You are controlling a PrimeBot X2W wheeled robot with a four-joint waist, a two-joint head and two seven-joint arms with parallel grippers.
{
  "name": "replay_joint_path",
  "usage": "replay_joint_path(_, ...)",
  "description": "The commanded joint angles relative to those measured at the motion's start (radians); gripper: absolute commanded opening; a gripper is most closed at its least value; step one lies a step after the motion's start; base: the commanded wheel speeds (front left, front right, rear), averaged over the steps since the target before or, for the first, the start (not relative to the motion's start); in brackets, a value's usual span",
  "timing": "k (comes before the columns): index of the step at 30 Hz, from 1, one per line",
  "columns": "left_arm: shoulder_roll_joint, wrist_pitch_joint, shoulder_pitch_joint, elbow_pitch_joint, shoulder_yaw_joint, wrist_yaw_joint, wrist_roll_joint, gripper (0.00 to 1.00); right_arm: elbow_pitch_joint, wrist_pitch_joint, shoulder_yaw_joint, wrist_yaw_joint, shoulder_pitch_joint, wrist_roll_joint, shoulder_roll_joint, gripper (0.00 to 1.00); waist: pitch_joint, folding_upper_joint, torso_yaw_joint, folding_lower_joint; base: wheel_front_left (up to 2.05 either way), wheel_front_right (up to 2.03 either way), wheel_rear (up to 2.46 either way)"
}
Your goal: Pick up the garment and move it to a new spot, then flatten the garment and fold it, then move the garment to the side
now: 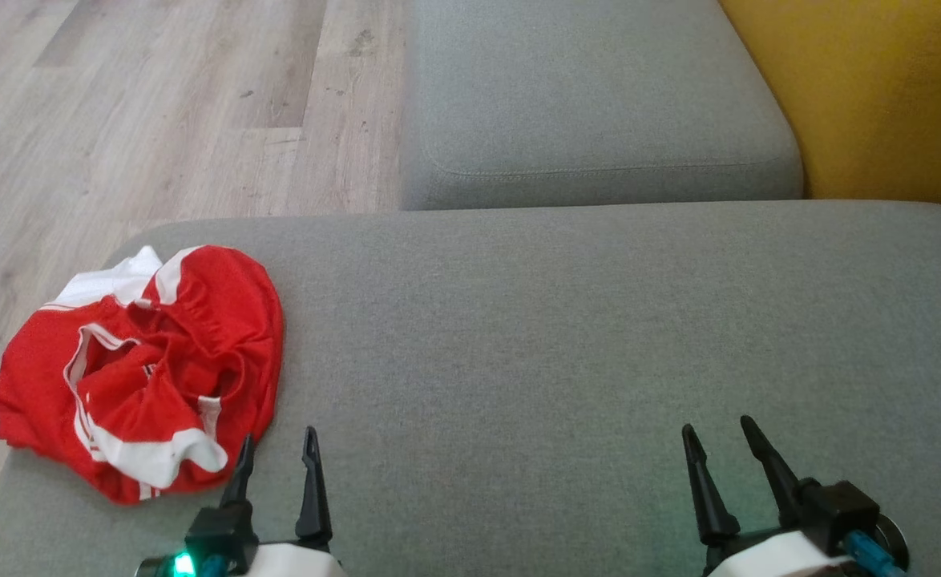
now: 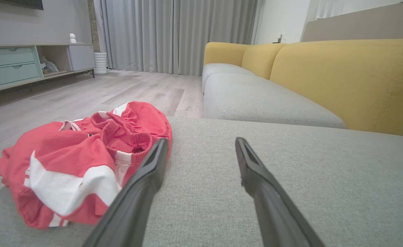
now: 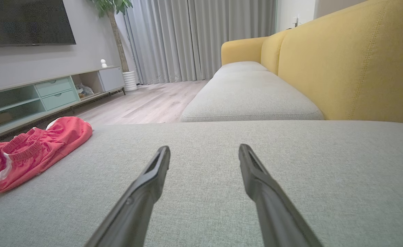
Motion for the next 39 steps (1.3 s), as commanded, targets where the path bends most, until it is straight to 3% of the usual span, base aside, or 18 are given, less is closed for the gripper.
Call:
replay_joint_path(1, 0.004, -0.011, -0.071, -0.024, 0.037, 0.003, -0.001, 1.0, -0.032, -0.011, 0.022, -0.001, -0.036, -0.005, -0.01, 1.0, 0.001, 0.0, 0.001, 0.0, 0.0, 0.0, 0.0)
replay_joint_path(11, 0.004, -0.011, -0.081, -0.039, 0.05, 0.007, 0.03, 1.0, -0.037, -0.011, 0.017, -0.001, -0.046, -0.005, -0.01, 1.0, 0.04, 0.0, 0.095, 0.0, 0.0, 0.0, 0.0)
replay_joint_path(17, 0.004, -0.011, -0.081, -0.061, 0.08, 0.01, 0.062, 1.0, -0.044, -0.011, 0.006, -0.001, -0.064, -0.005, -0.01, 1.0, 0.078, 0.0, 0.212, 0.0, 0.0, 0.0, 0.0)
replay_joint_path(20, 0.004, -0.011, -0.085, -0.078, 0.11, 0.011, 0.069, 1.0, -0.044, -0.011, -0.008, -0.001, -0.085, -0.008, -0.01, 1.0, 0.105, 0.0, 0.304, 0.0, 0.0, 0.0, 0.0)
replay_joint_path(26, 0.004, -0.011, -0.095, -0.121, 0.153, 0.015, 0.082, 1.0, -0.044, -0.011, -0.034, -0.001, -0.12, -0.027, -0.01, 1.0, 0.145, 0.0, 0.404, 0.0, 0.0, 0.0, 0.0)
replay_joint_path(33, 0.007, -0.011, -0.142, -0.176, 0.221, -0.003, 0.122, 1.0, -0.048, -0.011, -0.064, -0.001, -0.15, -0.061, -0.01, 1.0, 0.206, 0.0, 0.44, 0.0, 0.0, 0.0, 0.0)
replay_joint_path(39, 0.018, -0.011, -0.338, -0.23, 0.256, -0.055, 0.149, 1.0, -0.071, -0.011, -0.1, -0.001, -0.201, -0.144, -0.032, 1.0, 0.365, 0.0, 0.409, 0.0, 0.0, 0.0, 0.0)
